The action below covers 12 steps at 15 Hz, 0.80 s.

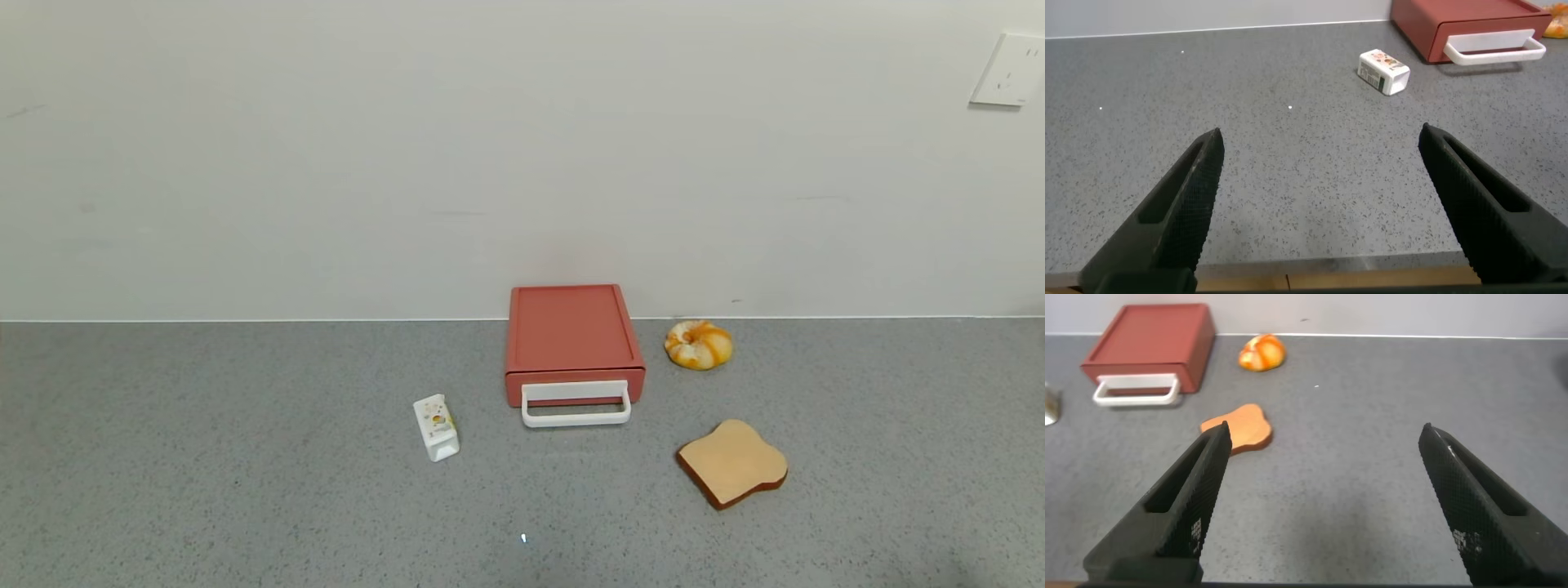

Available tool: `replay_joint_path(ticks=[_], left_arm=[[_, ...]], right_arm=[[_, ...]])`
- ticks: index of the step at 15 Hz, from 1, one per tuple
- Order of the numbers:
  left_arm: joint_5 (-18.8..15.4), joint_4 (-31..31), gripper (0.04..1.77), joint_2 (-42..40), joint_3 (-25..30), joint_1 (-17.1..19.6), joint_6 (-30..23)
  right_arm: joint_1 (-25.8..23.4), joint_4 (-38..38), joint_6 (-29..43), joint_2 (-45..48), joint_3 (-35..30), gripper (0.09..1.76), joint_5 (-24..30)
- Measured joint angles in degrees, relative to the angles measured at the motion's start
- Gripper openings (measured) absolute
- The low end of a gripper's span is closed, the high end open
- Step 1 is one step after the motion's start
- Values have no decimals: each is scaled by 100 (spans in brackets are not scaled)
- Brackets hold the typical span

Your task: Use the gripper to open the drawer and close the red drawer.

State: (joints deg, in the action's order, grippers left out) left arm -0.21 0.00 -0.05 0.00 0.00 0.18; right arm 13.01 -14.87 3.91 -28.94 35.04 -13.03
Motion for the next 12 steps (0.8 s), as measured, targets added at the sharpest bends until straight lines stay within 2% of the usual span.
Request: replay_joint_path(ticks=[3,5,8,12], left_arm=[[2,-7,172,0,0,0,-9],[2,-10,172,0,0,0,-18],[2,-10,172,0,0,0,-23],[5,-5,172,0,0,0,-21]], right_arm=[[-623,-146,-334,577,-144,170,-149],[-1040,-163,-674,976,-315,170,-24],[-1228,-168,-829,1580,-660,170,636],[-1279,-17,-831,2137,-1079,170,1020]])
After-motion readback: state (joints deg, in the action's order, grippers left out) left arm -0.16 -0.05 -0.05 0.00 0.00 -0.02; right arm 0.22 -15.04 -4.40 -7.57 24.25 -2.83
